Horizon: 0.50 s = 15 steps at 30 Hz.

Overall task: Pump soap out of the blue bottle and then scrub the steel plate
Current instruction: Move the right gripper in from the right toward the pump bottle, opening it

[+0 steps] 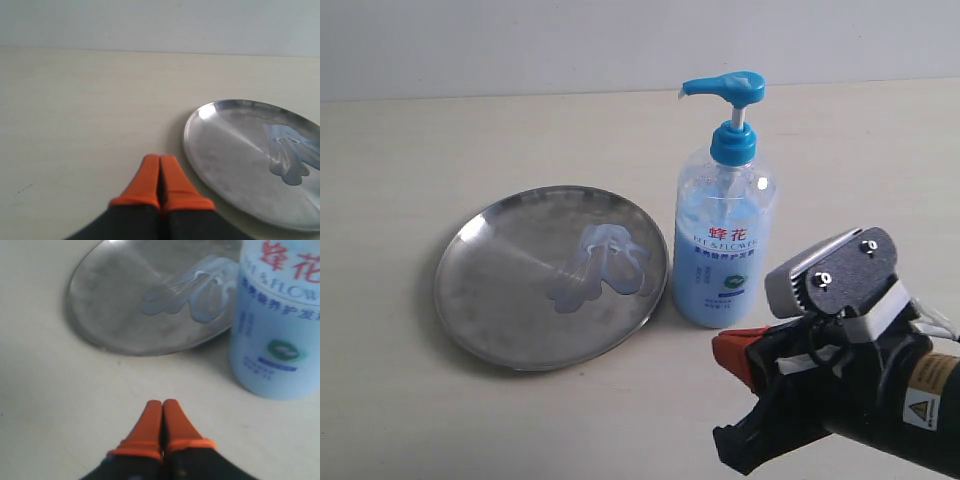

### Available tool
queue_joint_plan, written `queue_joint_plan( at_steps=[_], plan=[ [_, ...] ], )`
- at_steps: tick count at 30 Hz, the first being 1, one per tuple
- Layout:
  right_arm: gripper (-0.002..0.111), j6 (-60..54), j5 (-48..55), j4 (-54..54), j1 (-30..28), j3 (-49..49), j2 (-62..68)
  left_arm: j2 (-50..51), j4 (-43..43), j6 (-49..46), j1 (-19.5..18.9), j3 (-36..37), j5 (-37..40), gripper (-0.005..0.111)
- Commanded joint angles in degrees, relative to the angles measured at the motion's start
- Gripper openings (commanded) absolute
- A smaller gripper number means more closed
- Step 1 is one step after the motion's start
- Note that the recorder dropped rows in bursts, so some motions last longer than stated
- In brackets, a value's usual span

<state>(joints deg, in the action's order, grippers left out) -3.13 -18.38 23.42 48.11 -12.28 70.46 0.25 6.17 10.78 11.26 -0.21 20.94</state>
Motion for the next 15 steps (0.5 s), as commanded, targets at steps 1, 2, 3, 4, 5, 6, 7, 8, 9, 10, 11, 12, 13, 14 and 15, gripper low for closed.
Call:
queue_joint_plan(
  at_steps=[1,2,3,4,5,6,7,8,9,10,11,12,13,14,15],
  plan=[
    [0.0,0.2,-8.8,1.8,0.2,3.4,-0.4,-0.2,-0.4,-0.3,-0.1,0.2,-0.7,0.0],
    [0.0,0.2,-10.3,2.4,0.2,4.1,-0.4,-0.2,-0.4,-0.3,-0.1,0.2,-0.7,0.0],
    [0.0,0.0,-11.4,3.1,0.2,4.6,-0.4,-0.2,-0.4,-0.3,-0.1,0.2,-0.7,0.0],
    [0.0,-0.7,-12.4,3.9,0.2,5.2,-0.4,-0.2,-0.4,-0.3,-0.1,0.2,-0.7,0.0],
    [0.0,-1.4,-13.5,5.1,0.2,5.8,-0.4,-0.2,-0.4,-0.3,-0.1,0.2,-0.7,0.0],
    [0.0,-2.4,-14.4,6.1,0.2,6.3,-0.4,-0.2,-0.4,-0.3,-0.1,0.2,-0.7,0.0],
    [0.0,-3.6,-15.5,7.7,0.2,6.8,-0.4,-0.2,-0.4,-0.3,-0.1,0.2,-0.7,0.0],
    [0.0,-5.1,-15.8,8.7,0.2,6.9,-0.4,-0.2,-0.4,-0.3,-0.1,0.2,-0.7,0.0],
    [0.001,-6.4,-16.0,9.7,0.2,6.9,-0.4,-0.2,-0.4,-0.3,-0.1,0.2,-0.7,0.0],
    [0.002,-7.8,-16.2,10.6,0.2,6.9,-0.3,-0.2,-0.4,-0.3,-0.1,0.2,-0.7,0.0],
    [0.006,-7.8,-16.2,10.7,0.2,6.9,-0.3,-0.2,-0.4,-0.3,-0.1,0.2,-0.7,0.0],
    [0.009,-8.1,-16.2,10.7,0.2,6.9,-0.3,-0.2,-0.4,-0.3,-0.1,0.2,-0.7,0.0],
    [0.016,-8.7,-16.2,10.6,0.2,6.9,-0.3,-0.2,-0.4,-0.3,-0.1,0.2,-0.7,0.0],
    [0.023,-9.1,-16.2,10.6,0.2,6.9,-0.3,-0.2,-0.4,-0.3,-0.1,0.2,-0.7,0.0],
    [0.03,-9.8,-16.3,10.5,0.2,6.9,-0.3,-0.2,-0.4,-0.3,-0.1,0.2,-0.7,0.0]
  ],
)
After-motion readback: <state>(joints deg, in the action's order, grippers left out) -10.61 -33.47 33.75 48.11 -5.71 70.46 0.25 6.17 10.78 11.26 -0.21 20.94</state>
